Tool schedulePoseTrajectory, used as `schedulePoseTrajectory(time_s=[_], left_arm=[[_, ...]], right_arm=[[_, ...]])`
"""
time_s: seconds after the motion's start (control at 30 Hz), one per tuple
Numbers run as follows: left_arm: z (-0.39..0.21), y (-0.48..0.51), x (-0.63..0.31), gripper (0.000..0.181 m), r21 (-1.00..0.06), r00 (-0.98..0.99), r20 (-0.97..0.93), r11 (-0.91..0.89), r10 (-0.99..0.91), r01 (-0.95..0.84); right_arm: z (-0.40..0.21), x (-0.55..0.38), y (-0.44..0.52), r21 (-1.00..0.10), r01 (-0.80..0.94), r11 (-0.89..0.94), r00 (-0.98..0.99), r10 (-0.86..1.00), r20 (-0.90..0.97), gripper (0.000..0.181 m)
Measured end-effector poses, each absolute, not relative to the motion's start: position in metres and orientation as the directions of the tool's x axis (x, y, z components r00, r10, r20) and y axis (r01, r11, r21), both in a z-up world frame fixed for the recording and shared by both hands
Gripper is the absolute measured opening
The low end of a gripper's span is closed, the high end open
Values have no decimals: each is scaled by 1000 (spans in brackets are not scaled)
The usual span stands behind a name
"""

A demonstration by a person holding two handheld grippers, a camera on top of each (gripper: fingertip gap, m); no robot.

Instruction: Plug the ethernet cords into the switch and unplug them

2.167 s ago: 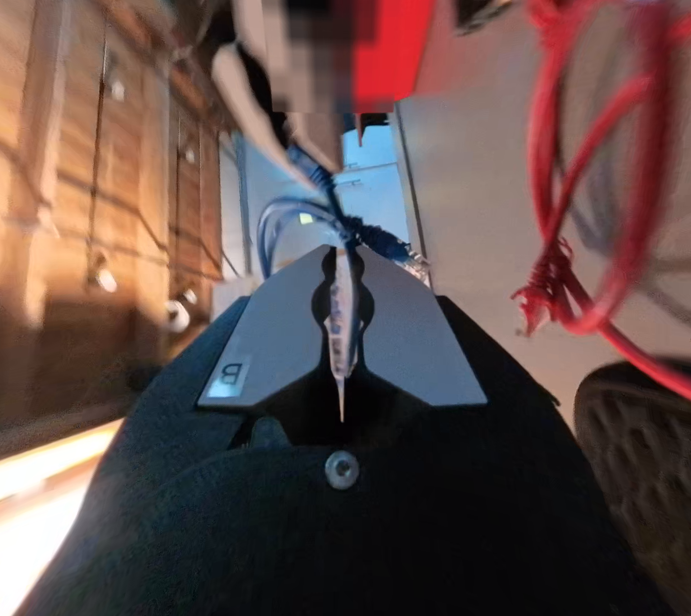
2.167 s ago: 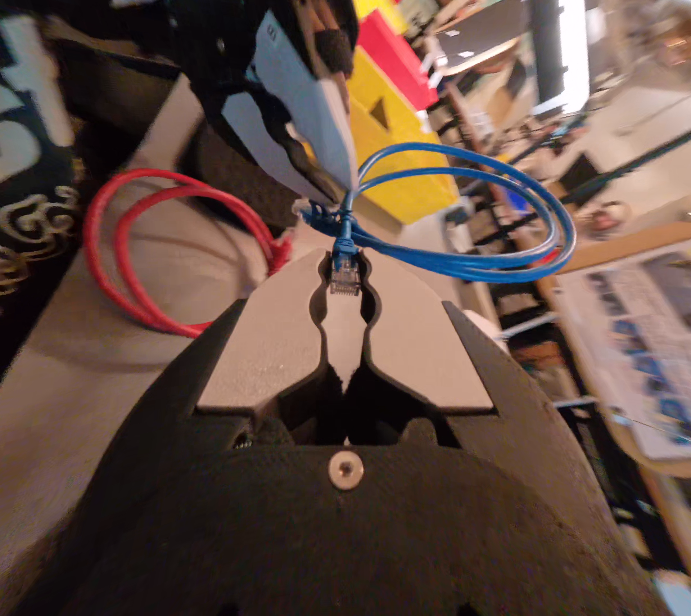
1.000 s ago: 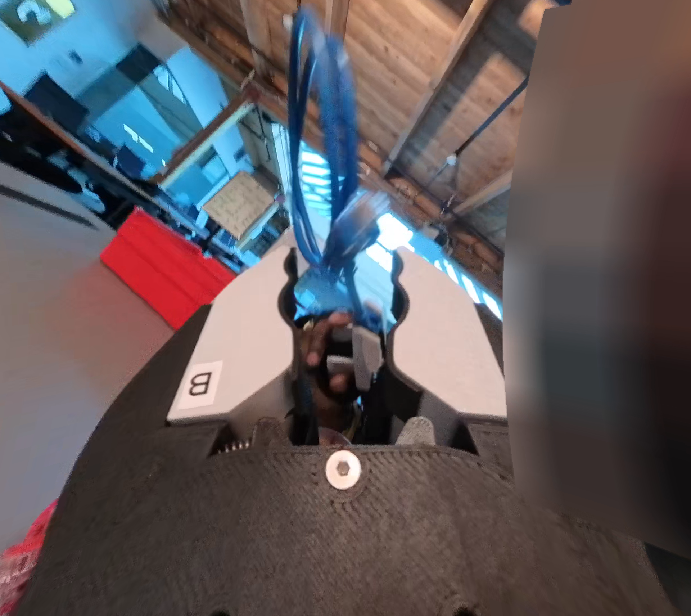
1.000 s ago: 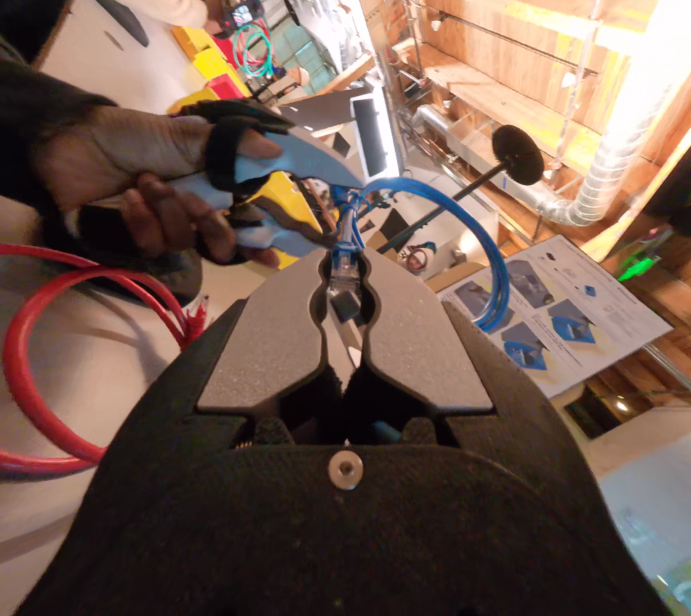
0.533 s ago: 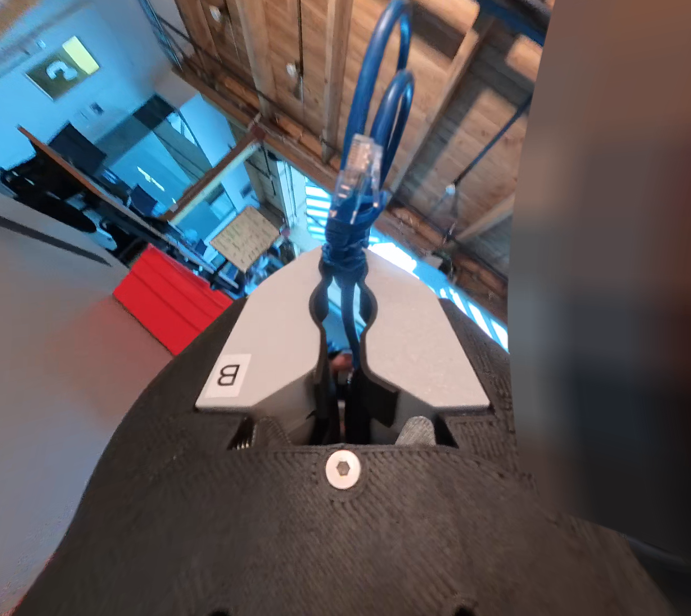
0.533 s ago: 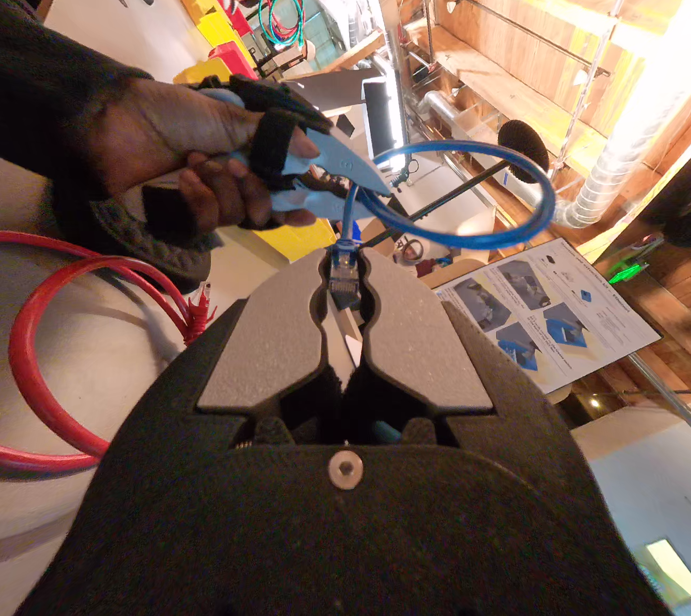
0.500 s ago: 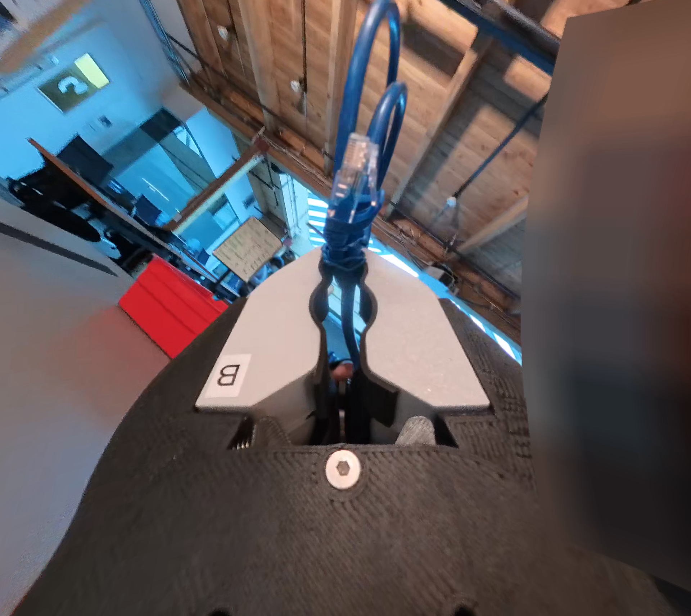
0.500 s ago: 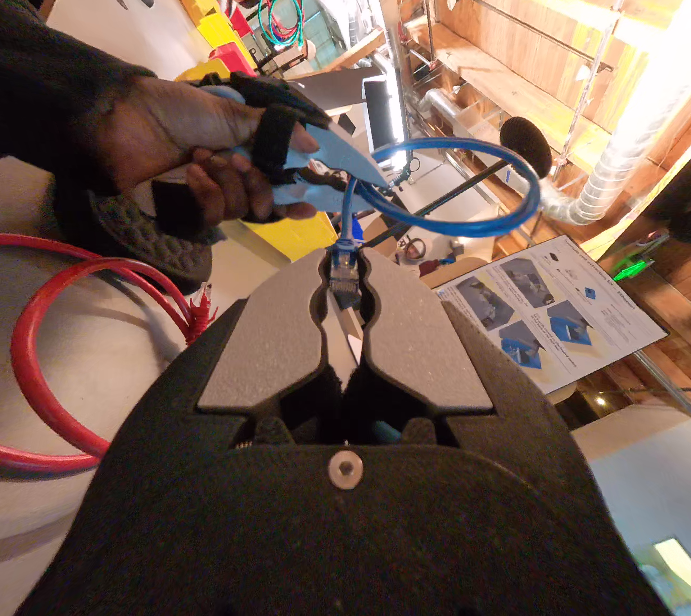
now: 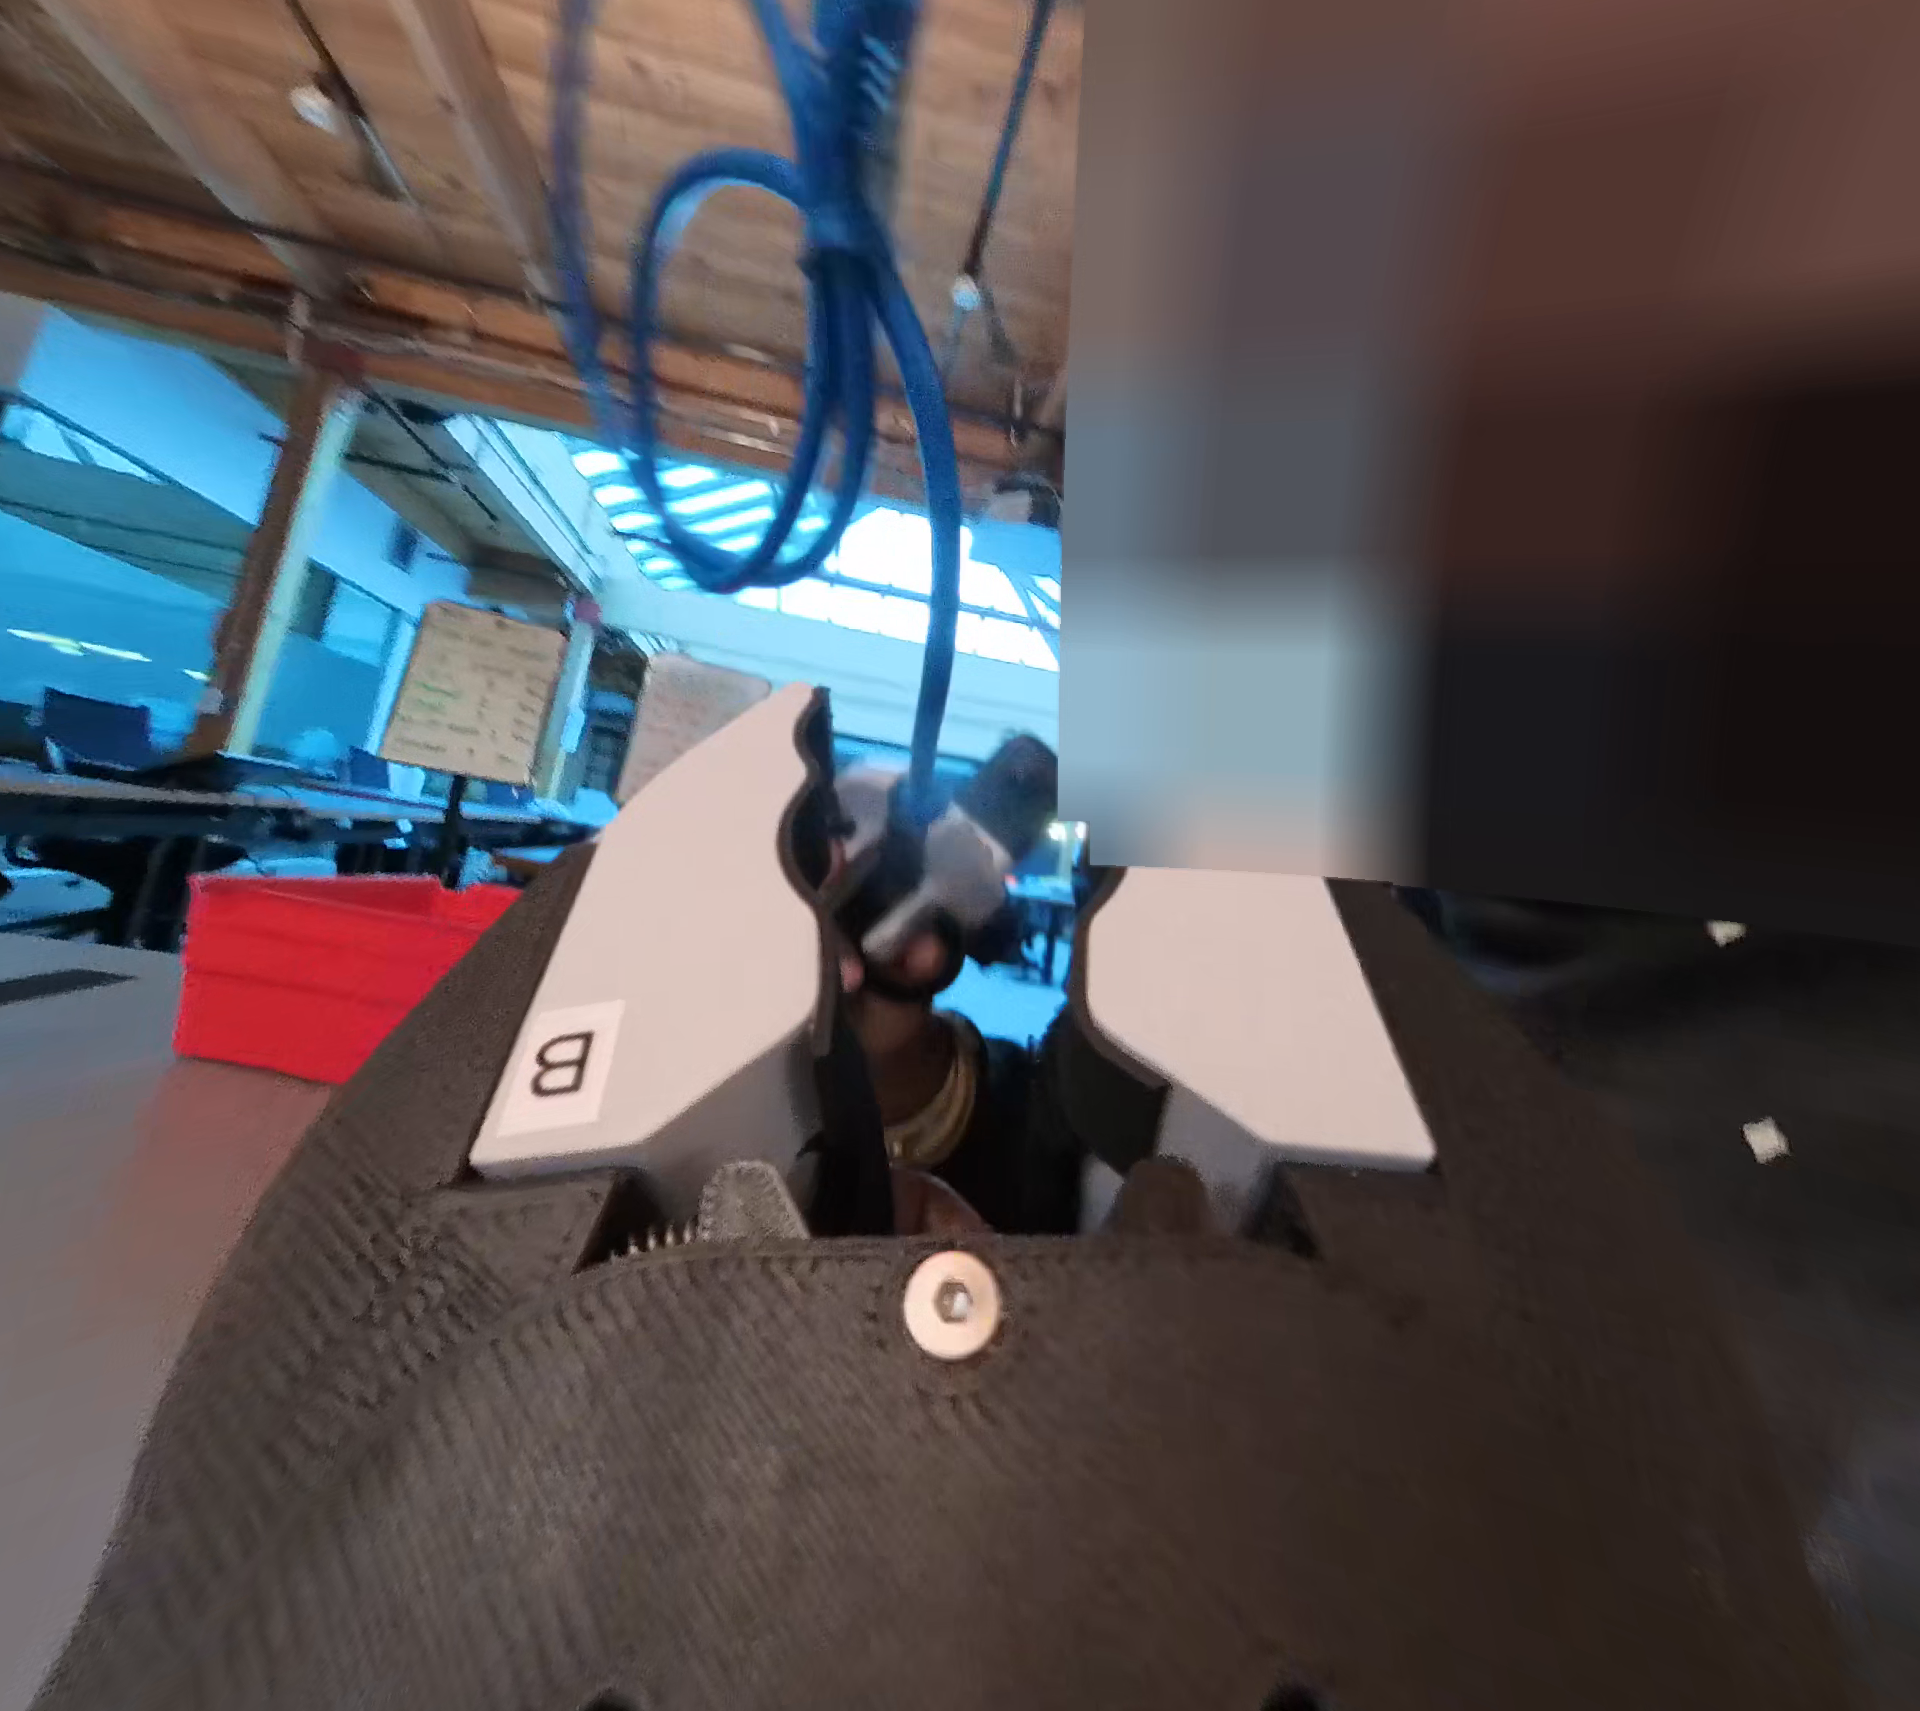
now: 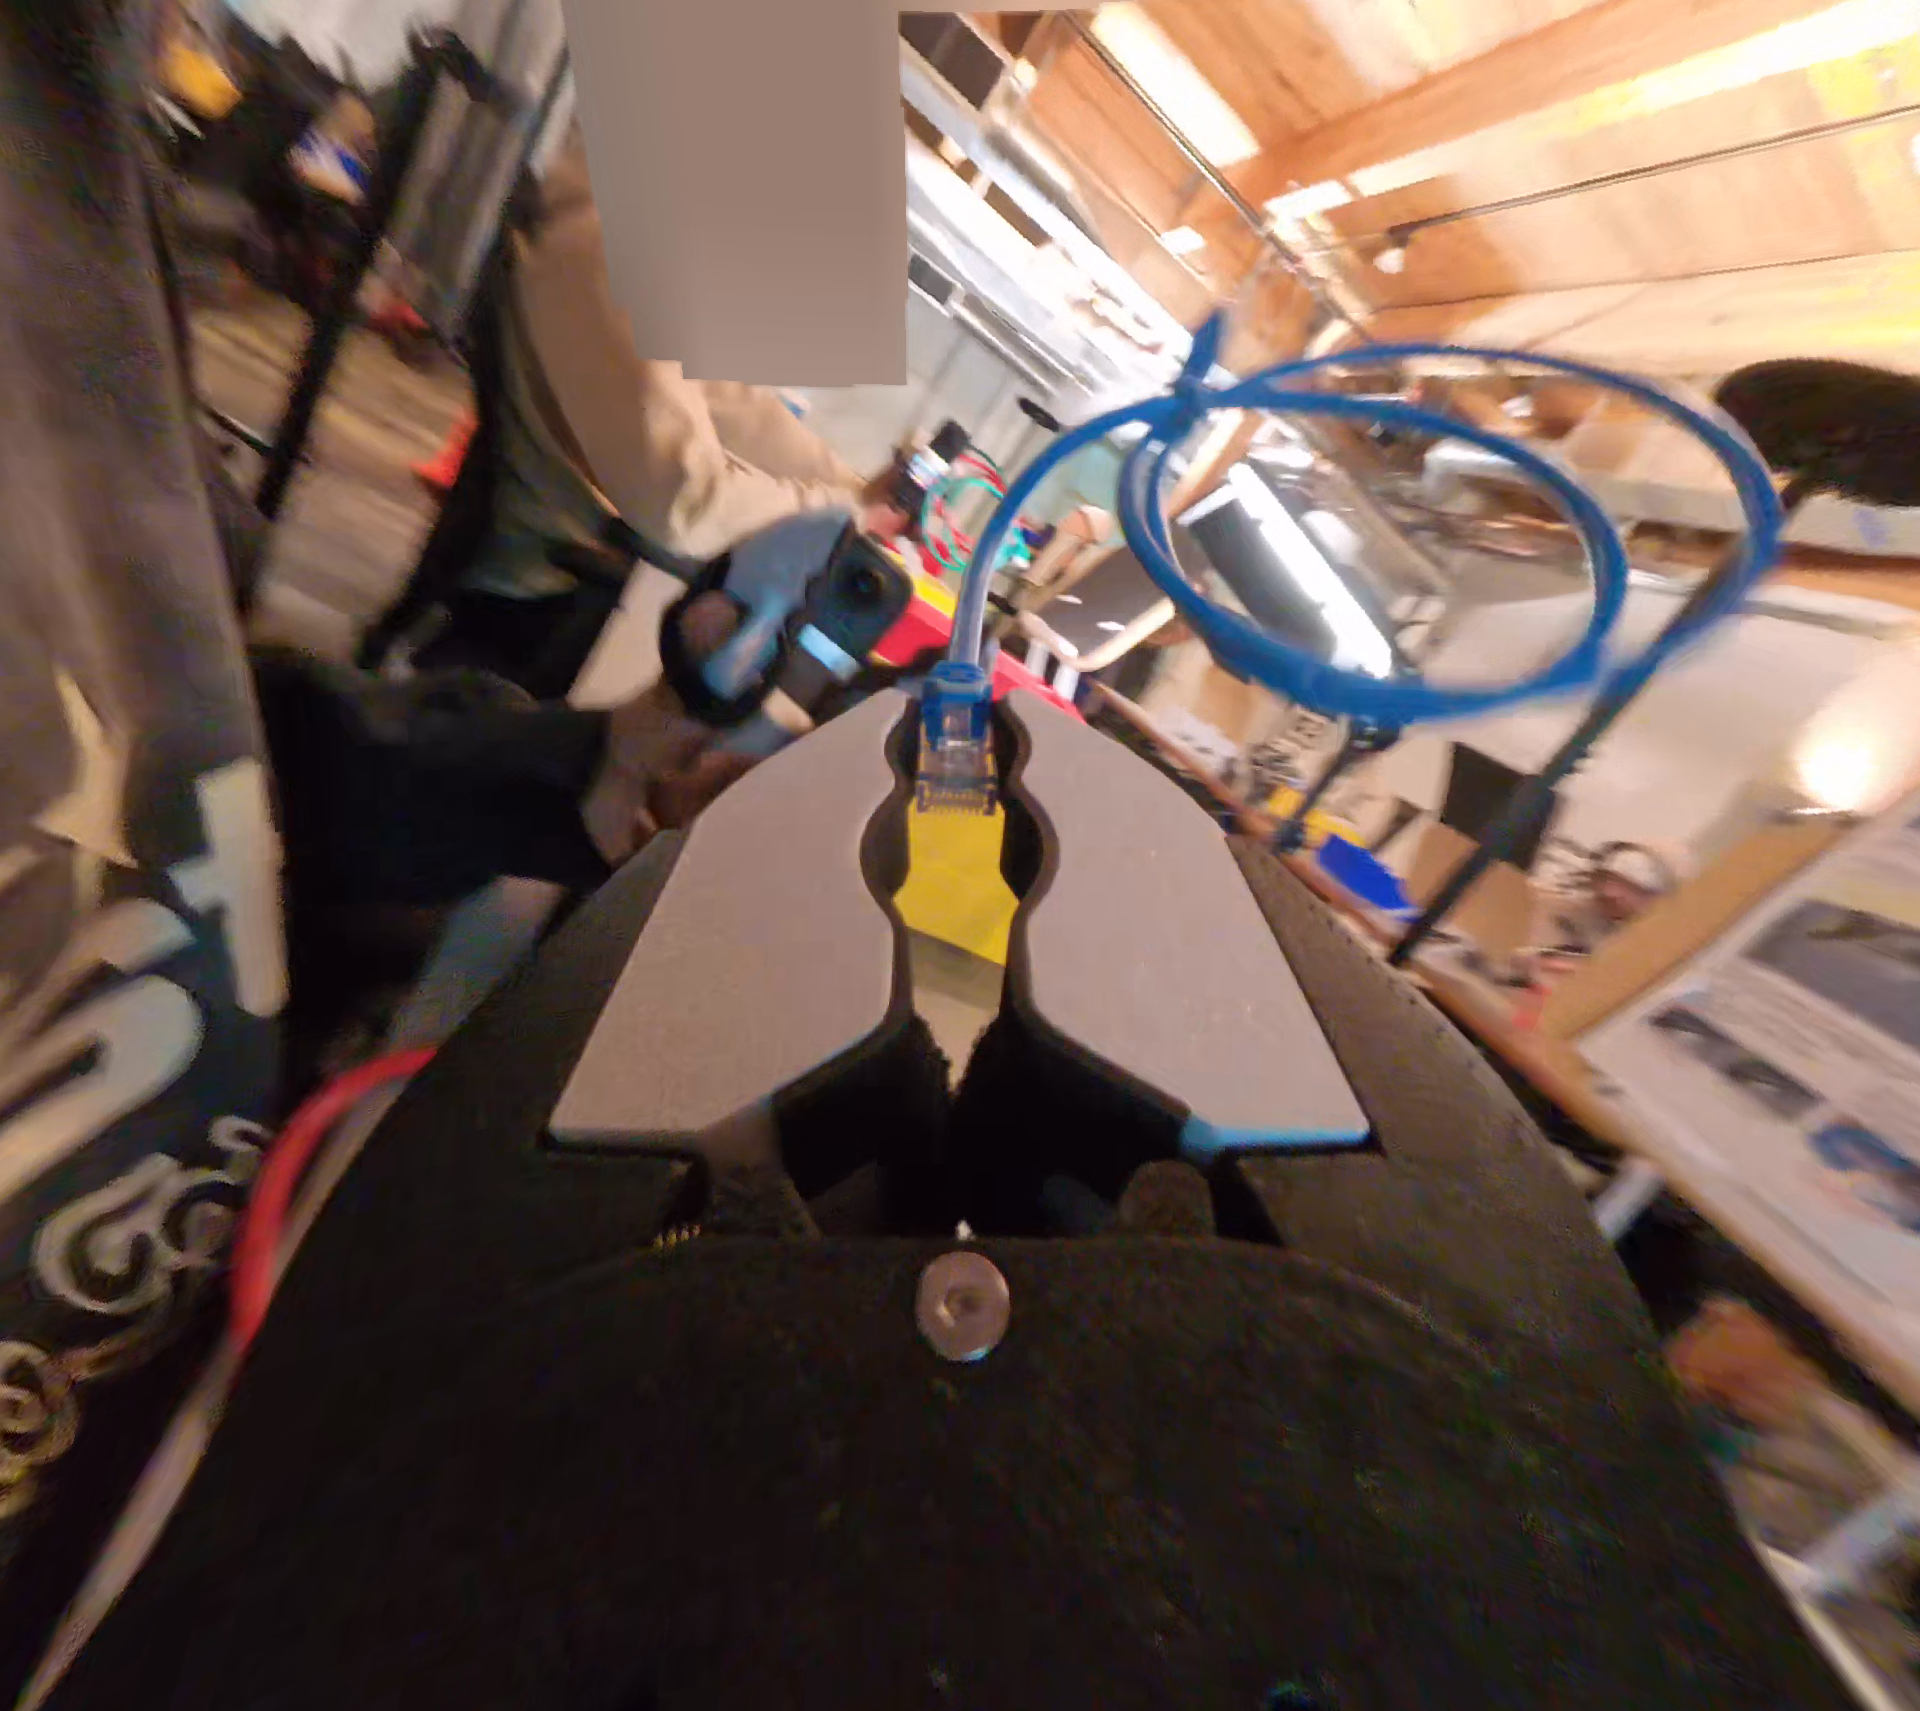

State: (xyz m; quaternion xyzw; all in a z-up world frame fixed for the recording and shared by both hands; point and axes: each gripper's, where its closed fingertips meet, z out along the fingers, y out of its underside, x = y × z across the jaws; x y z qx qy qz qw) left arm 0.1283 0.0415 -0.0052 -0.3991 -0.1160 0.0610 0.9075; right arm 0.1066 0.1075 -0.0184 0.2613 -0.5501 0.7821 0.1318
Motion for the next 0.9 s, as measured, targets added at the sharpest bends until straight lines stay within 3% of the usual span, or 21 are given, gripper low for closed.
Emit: schedulePoseTrajectory(time_s=[0.03,0.2,0.4,0.57,0.9], left_arm=[[-13,49,129,45,-771,968,149,637,202,-14],[-49,101,126,44,-930,955,35,359,294,-77],[-48,106,121,23,-911,940,31,396,338,-113],[-57,106,113,19,-948,906,-22,280,424,-154],[-61,101,111,9,-950,890,-56,250,452,-186]], right_arm=[[-18,110,107,-823,-431,-369,-851,-139,507,12],[-35,117,103,-922,-242,-303,-876,-339,342,11],[-58,119,97,-962,-192,-193,-877,-407,257,12],[-60,118,98,-970,-168,-174,-876,-424,228,12],[-56,106,104,-969,-160,-189,-900,-376,222,15]])
